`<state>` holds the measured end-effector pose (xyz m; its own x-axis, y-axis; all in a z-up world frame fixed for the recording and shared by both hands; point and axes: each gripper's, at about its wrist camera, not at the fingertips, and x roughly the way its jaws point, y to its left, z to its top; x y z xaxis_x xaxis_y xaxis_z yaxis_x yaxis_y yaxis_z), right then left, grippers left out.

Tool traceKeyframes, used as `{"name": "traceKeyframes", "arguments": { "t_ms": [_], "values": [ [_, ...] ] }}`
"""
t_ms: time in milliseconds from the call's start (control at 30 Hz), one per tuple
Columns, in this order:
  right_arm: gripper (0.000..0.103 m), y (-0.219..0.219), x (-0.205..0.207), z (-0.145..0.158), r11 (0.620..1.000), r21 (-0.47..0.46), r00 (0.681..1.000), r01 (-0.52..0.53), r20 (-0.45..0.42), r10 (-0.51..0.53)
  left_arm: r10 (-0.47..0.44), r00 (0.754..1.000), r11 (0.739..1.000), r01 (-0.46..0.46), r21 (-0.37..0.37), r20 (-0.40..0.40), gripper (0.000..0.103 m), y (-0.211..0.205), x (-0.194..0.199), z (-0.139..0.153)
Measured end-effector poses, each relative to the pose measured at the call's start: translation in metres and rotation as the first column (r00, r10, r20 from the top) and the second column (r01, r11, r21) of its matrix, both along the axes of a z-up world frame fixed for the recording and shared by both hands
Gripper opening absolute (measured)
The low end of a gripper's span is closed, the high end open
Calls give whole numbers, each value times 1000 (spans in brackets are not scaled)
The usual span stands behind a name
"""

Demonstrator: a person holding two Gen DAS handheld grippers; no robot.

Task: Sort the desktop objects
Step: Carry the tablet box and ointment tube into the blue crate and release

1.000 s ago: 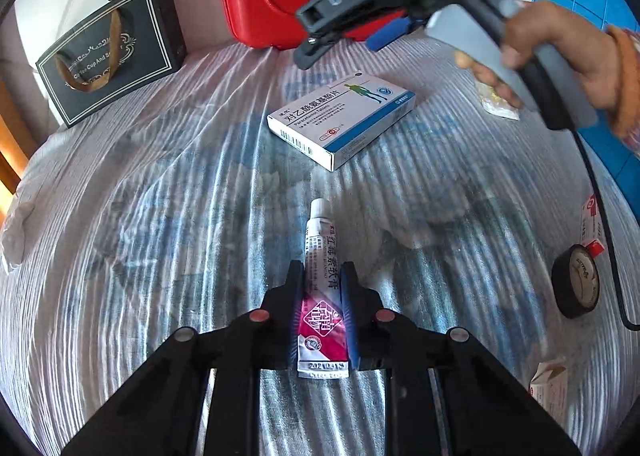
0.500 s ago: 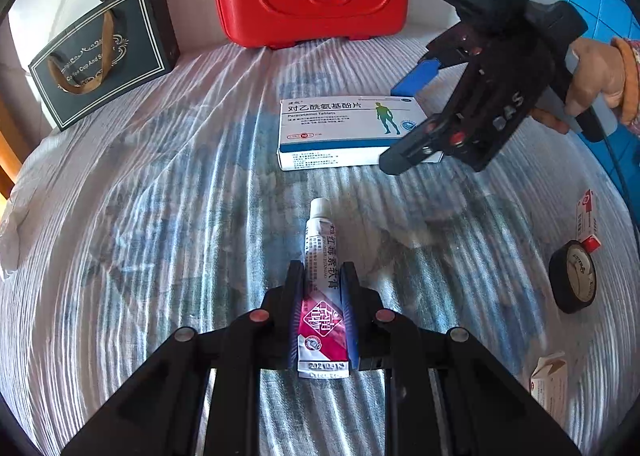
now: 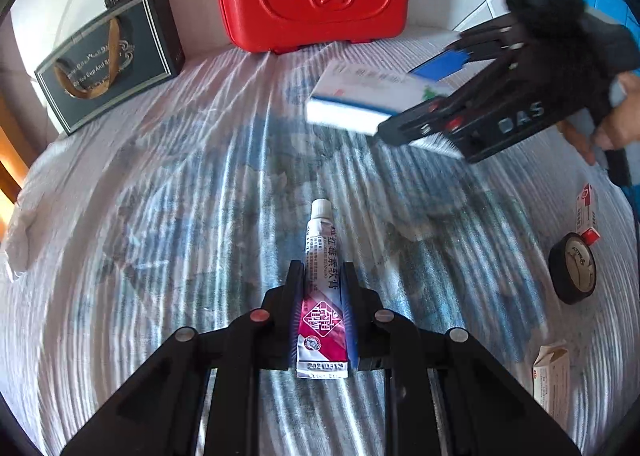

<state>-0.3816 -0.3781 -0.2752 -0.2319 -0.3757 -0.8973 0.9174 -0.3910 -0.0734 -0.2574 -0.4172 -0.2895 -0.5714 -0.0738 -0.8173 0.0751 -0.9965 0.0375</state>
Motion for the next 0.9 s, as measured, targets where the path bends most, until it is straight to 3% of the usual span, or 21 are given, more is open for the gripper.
{"name": "traceKeyframes", "arguments": {
  "t_ms": [167,333,433,533,667,800,867,900],
  "values": [
    [77,44,19,45,980,-123,979,154,-114,-168,-28,997,998,24,-54,-68,18,10,2,33],
    [77,104,59,104,930,-245,941,273,-134,-312,-112,979,988,92,-122,-168,18,39,11,84],
    [77,141,90,146,879,-329,909,345,-114,-400,-189,954,975,155,-159,-233,18,63,16,120],
    [77,189,131,198,822,-404,861,400,-141,-489,-298,906,948,245,-203,-301,18,103,24,162],
    [77,245,192,262,737,-489,733,466,-253,-632,-463,803,885,397,-243,-376,18,173,30,223],
    [77,326,245,324,616,-571,545,543,-319,-776,-596,660,801,523,-290,-457,18,257,36,285],
    [77,370,260,347,555,-597,447,579,-337,-829,-625,614,774,565,-285,-482,18,297,30,309],
    [77,388,261,355,534,-600,418,596,-336,-844,-634,596,764,583,-277,-493,18,319,24,320]
  ]
}}
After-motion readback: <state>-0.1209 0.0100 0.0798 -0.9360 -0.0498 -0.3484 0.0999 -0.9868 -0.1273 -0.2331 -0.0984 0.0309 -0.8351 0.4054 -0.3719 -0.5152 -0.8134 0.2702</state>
